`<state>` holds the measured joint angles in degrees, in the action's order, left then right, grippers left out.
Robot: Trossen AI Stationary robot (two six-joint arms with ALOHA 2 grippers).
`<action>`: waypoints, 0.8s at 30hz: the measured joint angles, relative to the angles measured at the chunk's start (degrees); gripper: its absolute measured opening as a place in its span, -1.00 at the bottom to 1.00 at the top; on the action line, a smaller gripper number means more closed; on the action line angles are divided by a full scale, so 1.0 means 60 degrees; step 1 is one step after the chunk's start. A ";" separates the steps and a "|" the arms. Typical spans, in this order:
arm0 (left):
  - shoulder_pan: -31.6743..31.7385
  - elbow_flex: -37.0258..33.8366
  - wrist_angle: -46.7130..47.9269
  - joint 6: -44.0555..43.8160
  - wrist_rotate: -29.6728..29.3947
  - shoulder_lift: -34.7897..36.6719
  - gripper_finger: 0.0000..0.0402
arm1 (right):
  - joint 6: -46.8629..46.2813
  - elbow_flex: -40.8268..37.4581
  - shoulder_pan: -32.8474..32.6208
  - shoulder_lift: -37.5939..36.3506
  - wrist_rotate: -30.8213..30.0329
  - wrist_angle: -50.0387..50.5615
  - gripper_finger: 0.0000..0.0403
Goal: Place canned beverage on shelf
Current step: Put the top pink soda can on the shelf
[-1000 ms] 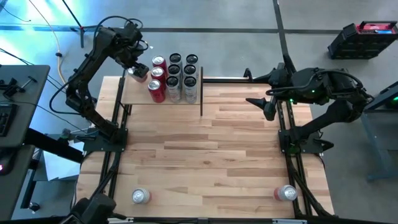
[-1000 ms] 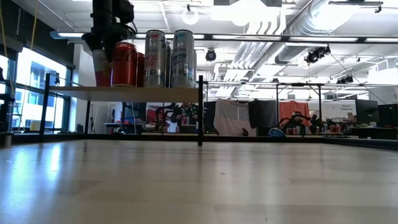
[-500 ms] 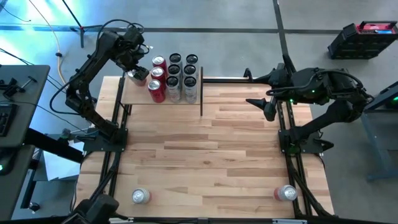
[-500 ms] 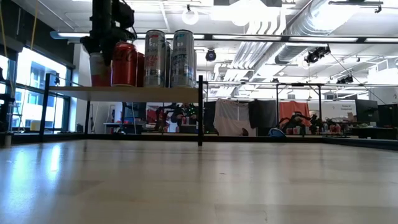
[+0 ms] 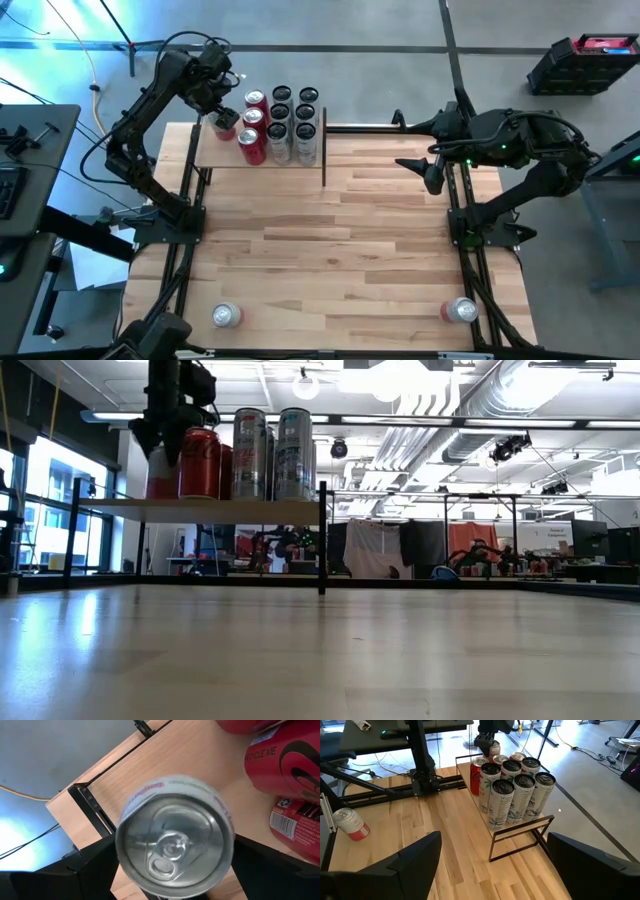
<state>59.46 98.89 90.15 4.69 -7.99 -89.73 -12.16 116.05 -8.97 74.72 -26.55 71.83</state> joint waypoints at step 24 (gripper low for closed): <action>0.0004 0.0721 -0.0022 -0.2565 0.0539 0.0757 0.69 | 0.0029 0.0000 -0.0001 0.0000 -0.0004 -0.0001 0.73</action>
<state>59.48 103.22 90.02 -10.70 -4.76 -85.19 -11.99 116.05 -8.98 74.72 -26.57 71.83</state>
